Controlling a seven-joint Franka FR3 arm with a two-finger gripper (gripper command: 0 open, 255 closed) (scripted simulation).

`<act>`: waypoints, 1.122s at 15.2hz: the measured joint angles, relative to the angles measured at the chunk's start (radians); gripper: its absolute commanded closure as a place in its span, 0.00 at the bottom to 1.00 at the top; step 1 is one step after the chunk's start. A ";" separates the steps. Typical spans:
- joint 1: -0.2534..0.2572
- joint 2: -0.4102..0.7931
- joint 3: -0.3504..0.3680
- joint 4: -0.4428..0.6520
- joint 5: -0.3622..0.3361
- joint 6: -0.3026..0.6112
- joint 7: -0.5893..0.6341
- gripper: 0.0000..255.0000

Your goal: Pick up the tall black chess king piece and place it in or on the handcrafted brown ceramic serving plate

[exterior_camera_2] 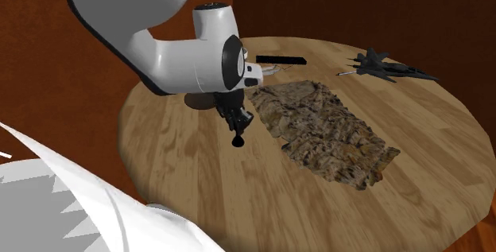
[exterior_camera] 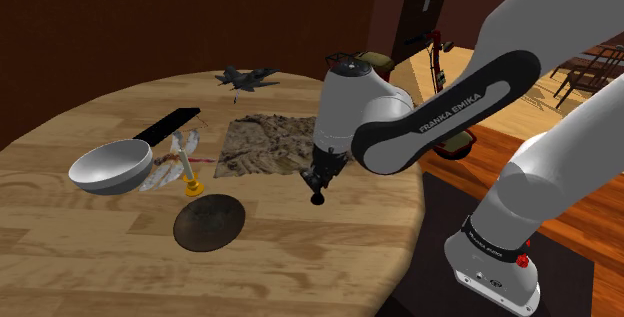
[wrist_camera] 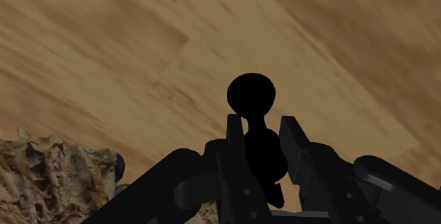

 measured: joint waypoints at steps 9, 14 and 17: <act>0.038 -0.102 -0.056 0.050 0.054 -0.145 -0.056 1.00; 0.051 -0.151 -0.083 0.086 0.068 -0.227 -0.075 1.00; 0.046 -0.147 -0.082 0.124 0.060 -0.261 -0.069 1.00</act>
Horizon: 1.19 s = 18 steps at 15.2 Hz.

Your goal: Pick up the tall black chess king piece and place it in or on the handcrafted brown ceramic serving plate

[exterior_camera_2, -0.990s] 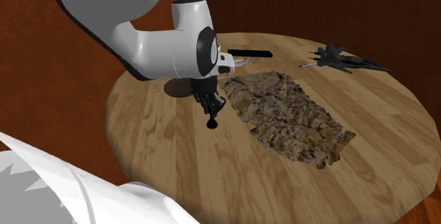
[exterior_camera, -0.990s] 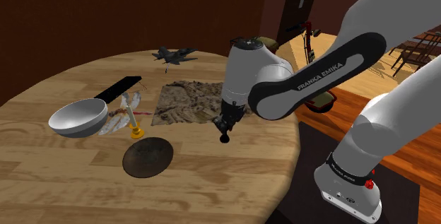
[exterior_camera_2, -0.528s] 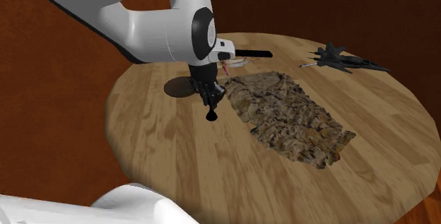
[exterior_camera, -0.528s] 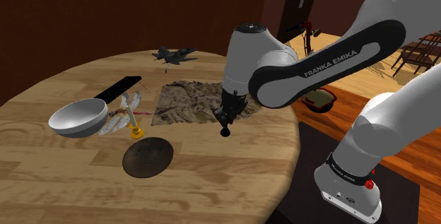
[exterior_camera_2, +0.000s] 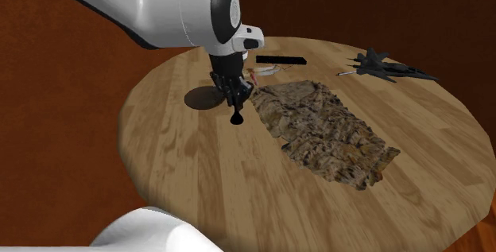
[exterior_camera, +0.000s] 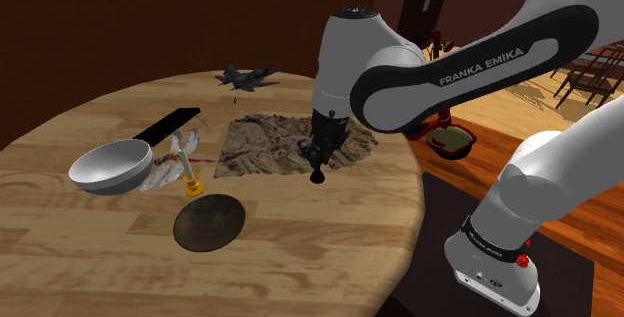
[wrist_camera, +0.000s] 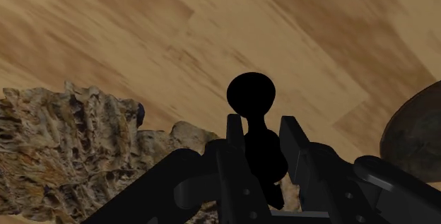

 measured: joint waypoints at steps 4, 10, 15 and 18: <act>-0.040 0.118 0.081 0.131 -0.072 -0.018 0.102 1.00; -0.088 0.391 0.214 0.375 -0.298 -0.061 0.328 1.00; 0.002 0.659 0.229 0.626 -0.532 -0.161 0.518 1.00; 0.095 0.789 0.203 0.779 -0.624 -0.231 0.583 1.00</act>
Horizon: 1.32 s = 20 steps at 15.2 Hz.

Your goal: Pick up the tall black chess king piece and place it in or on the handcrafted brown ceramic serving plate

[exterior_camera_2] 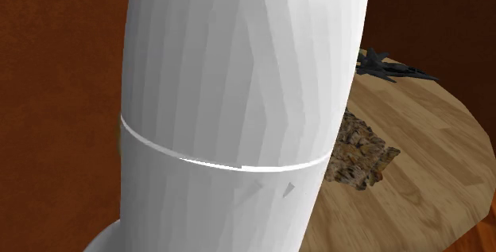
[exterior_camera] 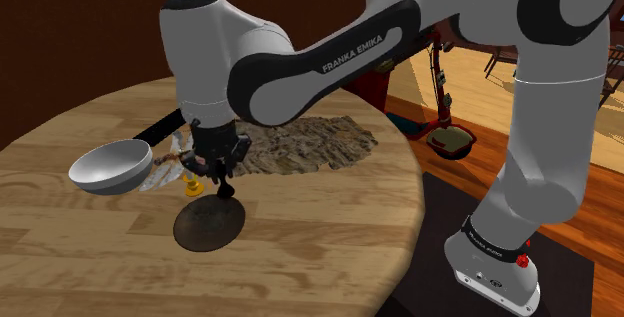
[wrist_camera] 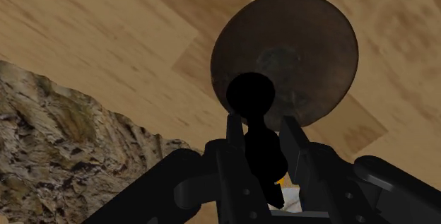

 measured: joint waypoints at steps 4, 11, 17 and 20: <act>0.124 0.148 -0.042 0.202 -0.083 -0.089 0.044 1.00; 0.141 0.193 -0.064 0.182 -0.119 -0.036 0.071 1.00; 0.149 0.224 -0.083 0.147 -0.148 0.021 0.097 1.00; 0.151 0.237 -0.092 0.129 -0.162 0.049 0.108 1.00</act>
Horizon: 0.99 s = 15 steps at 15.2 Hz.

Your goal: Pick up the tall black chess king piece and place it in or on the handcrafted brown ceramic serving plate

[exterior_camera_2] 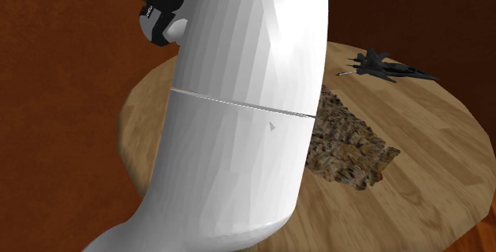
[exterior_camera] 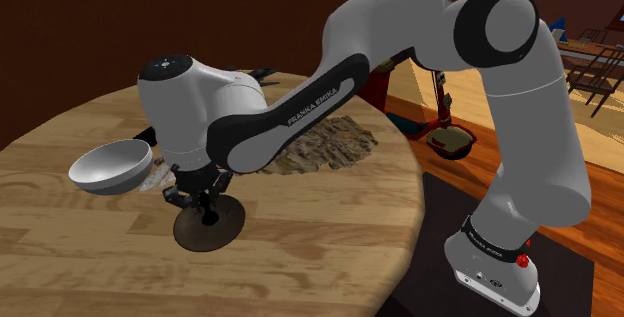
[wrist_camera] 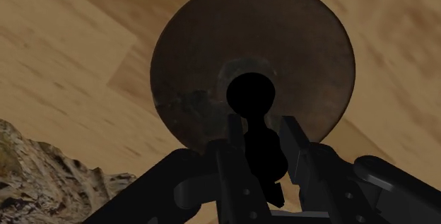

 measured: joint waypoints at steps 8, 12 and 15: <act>0.001 0.003 -0.002 -0.002 -0.003 0.005 0.002 0.00; 0.001 0.003 -0.002 -0.002 -0.003 0.005 0.002 0.00; -0.002 -0.013 0.009 0.012 0.012 -0.022 -0.008 0.00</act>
